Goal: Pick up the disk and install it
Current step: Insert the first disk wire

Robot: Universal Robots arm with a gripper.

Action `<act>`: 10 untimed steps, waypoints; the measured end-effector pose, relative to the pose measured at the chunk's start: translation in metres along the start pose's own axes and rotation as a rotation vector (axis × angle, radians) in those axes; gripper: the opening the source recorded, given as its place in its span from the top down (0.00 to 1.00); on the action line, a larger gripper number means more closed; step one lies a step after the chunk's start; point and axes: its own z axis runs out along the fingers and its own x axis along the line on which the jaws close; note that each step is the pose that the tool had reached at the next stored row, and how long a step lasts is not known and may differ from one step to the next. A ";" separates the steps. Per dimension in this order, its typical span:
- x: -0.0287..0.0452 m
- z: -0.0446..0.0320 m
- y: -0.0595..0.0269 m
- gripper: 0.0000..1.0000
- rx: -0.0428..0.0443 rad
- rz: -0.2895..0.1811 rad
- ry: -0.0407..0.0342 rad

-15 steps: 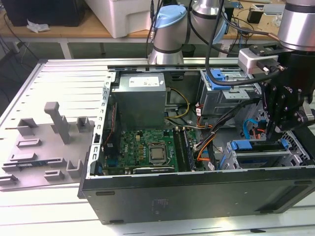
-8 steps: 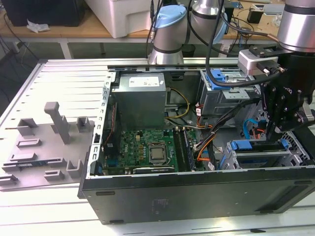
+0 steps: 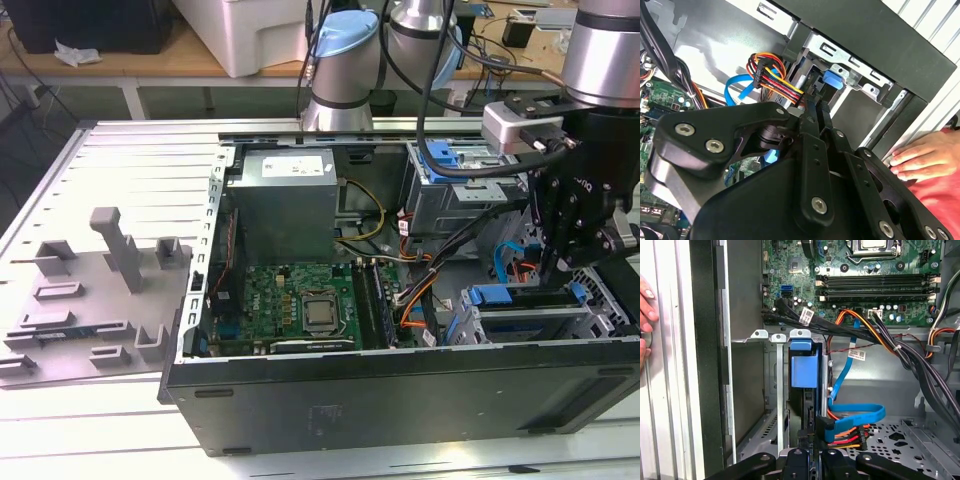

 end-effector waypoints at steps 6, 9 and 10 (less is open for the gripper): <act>-0.0004 0.0022 0.0005 0.83 -0.0001 0.000 0.0001; -0.0004 0.0025 0.0001 0.83 0.0000 0.000 0.0001; -0.0006 0.0034 0.0001 0.83 0.0000 0.000 0.0001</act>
